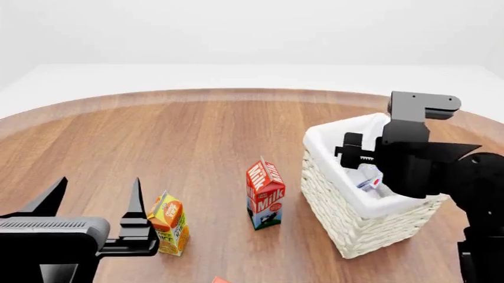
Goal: Pick up the cream cheese box and the butter, and put them in the basket.
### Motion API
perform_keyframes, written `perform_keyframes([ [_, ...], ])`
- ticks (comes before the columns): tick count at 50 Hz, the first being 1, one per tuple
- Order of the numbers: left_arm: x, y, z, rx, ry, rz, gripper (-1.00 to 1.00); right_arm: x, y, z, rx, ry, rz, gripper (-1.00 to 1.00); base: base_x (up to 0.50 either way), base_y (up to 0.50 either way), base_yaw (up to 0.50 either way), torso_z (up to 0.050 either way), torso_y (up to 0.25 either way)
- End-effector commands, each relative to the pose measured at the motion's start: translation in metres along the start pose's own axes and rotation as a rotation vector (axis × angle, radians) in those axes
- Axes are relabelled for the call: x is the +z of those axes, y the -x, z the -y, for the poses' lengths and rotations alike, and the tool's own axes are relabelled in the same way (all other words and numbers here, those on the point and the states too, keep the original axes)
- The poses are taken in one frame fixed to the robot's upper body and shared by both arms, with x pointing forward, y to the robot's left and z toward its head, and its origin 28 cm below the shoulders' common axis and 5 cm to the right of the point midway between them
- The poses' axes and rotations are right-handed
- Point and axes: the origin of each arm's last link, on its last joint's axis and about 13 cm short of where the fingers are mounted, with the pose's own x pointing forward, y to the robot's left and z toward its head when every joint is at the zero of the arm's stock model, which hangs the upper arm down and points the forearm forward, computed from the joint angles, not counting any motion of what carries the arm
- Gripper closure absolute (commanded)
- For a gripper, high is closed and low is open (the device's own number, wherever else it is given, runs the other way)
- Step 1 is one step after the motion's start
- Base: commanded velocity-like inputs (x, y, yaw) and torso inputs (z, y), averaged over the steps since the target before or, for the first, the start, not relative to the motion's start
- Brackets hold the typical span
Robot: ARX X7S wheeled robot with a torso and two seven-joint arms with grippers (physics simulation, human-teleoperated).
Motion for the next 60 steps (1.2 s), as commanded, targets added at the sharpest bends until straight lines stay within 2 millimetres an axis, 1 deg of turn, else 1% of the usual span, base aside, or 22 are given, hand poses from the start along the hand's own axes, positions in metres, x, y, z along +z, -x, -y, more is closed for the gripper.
perform_keyframes([
  [1,0.000,0.000,0.000,0.000,0.000,0.000,-1.00,0.004,0.010,0.001,0.001,0.005,0.044,-1.00,0.00,0.00,0.00,0.000,0.000],
  [7,0.000,-0.001,0.000,0.000,0.001,0.000,-1.00,0.006,0.028,0.003,0.013,0.016,0.108,-1.00,0.00,0.00,0.00,0.000,0.000],
  [10,-0.001,-0.001,0.000,-0.001,0.001,0.000,-1.00,0.006,0.041,0.005,0.027,0.027,0.154,-1.00,0.00,0.00,0.00,0.000,0.000],
  [15,-0.001,-0.001,0.000,-0.002,0.001,-0.001,-1.00,0.006,0.058,0.007,0.046,0.037,0.199,-1.00,0.00,0.00,0.00,0.000,0.000],
  [16,0.000,-0.001,0.000,-0.001,0.001,-0.001,-1.00,0.006,0.064,0.008,0.055,0.037,0.216,-1.00,0.00,0.00,0.00,0.000,0.000],
  [24,0.000,-0.001,0.000,-0.002,0.000,-0.001,-1.00,0.001,0.088,0.009,0.102,0.059,0.272,-1.00,0.00,0.00,0.00,0.000,0.000],
  [33,0.000,0.000,0.001,-0.003,-0.001,-0.002,-1.00,-0.004,0.101,0.010,0.158,0.102,0.280,-1.00,0.00,0.00,0.00,0.000,0.000],
  [39,0.000,0.000,0.001,-0.002,-0.001,0.000,-1.00,-0.006,0.114,0.015,0.217,0.125,0.274,-1.00,0.00,0.00,0.00,0.000,0.000],
  [47,-0.001,-0.001,0.001,-0.003,-0.003,0.000,-1.00,-0.015,0.130,0.020,0.295,0.160,0.273,-1.00,0.00,0.00,0.00,0.000,0.000],
  [52,-0.001,-0.001,0.001,-0.002,-0.004,0.000,-1.00,-0.022,0.134,0.019,0.332,0.183,0.266,-1.00,0.00,0.00,0.00,0.000,0.000],
  [56,-0.001,-0.001,0.001,-0.002,-0.003,0.000,-1.00,-0.029,0.139,0.020,0.408,0.227,0.248,-1.00,0.00,0.00,0.00,0.000,0.000],
  [60,-0.001,0.000,0.001,-0.003,-0.003,0.000,-1.00,-0.034,0.146,0.023,0.445,0.256,0.260,-1.00,0.00,0.00,0.00,0.000,0.000],
])
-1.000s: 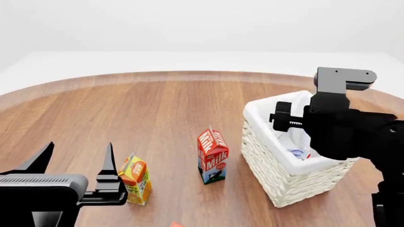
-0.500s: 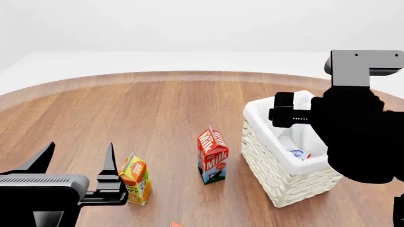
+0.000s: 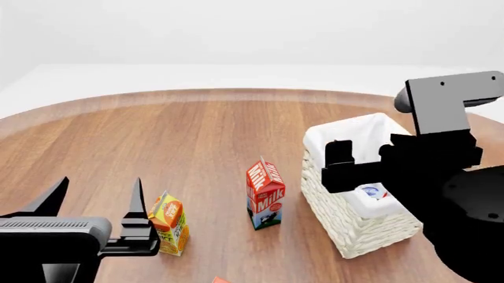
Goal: Pick up the cream cheese box and the butter, and put them in the basket.
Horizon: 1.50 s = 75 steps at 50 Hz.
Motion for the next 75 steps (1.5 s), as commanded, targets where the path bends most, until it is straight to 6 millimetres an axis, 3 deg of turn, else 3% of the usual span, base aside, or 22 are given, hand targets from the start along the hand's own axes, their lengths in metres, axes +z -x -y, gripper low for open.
perform_keyframes([
  [1,0.000,0.000,0.000,0.000,0.000,0.000,-1.00,-0.010,0.021,-0.004,0.127,0.053,-0.005,-1.00,0.00,0.00,0.00,0.000,0.000],
  [37,0.000,0.001,0.001,-0.004,-0.002,-0.001,-1.00,-0.041,0.058,-0.023,0.448,0.218,-0.056,-1.00,0.00,0.00,0.00,0.000,0.000],
  [75,0.001,0.001,0.000,-0.005,0.002,0.000,-1.00,-0.067,0.064,-0.045,0.601,0.302,-0.166,-1.00,0.00,0.00,0.00,0.000,0.000],
])
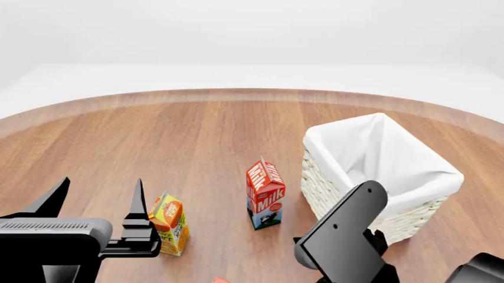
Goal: Pick up the cream cheese box and the butter, and put them in the basket.
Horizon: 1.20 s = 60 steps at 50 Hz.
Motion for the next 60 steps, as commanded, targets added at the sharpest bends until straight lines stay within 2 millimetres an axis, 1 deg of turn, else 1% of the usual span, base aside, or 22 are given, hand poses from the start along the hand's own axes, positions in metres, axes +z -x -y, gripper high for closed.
perform_keyframes([
  [1,0.001,0.000,0.000,0.000,0.000,0.000,-1.00,-0.004,-0.003,-0.005,0.032,0.012,-0.027,-1.00,0.00,0.00,0.00,0.000,0.000],
  [31,-0.001,0.000,0.000,-0.004,0.000,0.001,-1.00,-0.022,-0.037,-0.005,0.047,0.040,-0.128,-1.00,0.00,0.00,0.00,0.000,0.000],
  [40,-0.002,0.000,0.001,-0.007,-0.003,0.000,-1.00,-0.024,-0.044,-0.003,0.043,0.044,-0.143,-1.00,0.00,0.00,0.00,0.000,0.000],
  [48,-0.001,-0.001,0.001,-0.005,-0.003,0.002,-1.00,-0.026,-0.052,-0.002,0.047,0.089,-0.152,-1.00,0.00,0.00,0.00,0.000,0.000],
  [60,0.000,-0.001,0.002,-0.006,-0.007,0.001,-1.00,-0.030,-0.056,0.006,0.089,0.139,-0.155,-1.00,0.00,0.00,0.00,0.000,0.000],
])
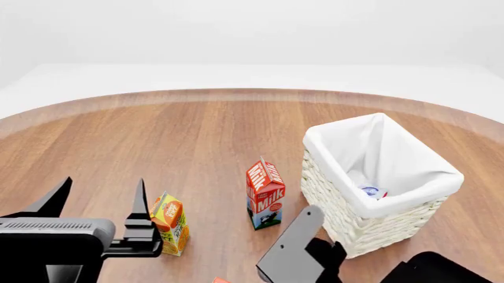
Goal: Pick up the cream cheese box and the butter, and put them in the basket.
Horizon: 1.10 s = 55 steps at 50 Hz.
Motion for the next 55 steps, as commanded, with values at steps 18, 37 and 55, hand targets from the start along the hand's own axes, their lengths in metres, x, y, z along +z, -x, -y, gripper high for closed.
perform_keyframes([
  [18,0.001,0.001,0.001,-0.002,-0.003,-0.001,-1.00,0.000,-0.014,0.007,0.077,0.138,-0.038,-1.00,0.00,0.00,0.00,0.000,0.000],
  [37,0.000,0.000,0.002,-0.006,-0.001,-0.002,-1.00,0.001,-0.028,0.006,0.118,0.171,-0.079,-1.00,0.00,0.00,0.00,0.000,0.000],
  [55,-0.001,-0.001,0.001,-0.005,-0.003,-0.002,-1.00,-0.002,-0.049,0.006,0.145,0.160,-0.095,-1.00,0.00,0.00,0.00,0.000,0.000],
])
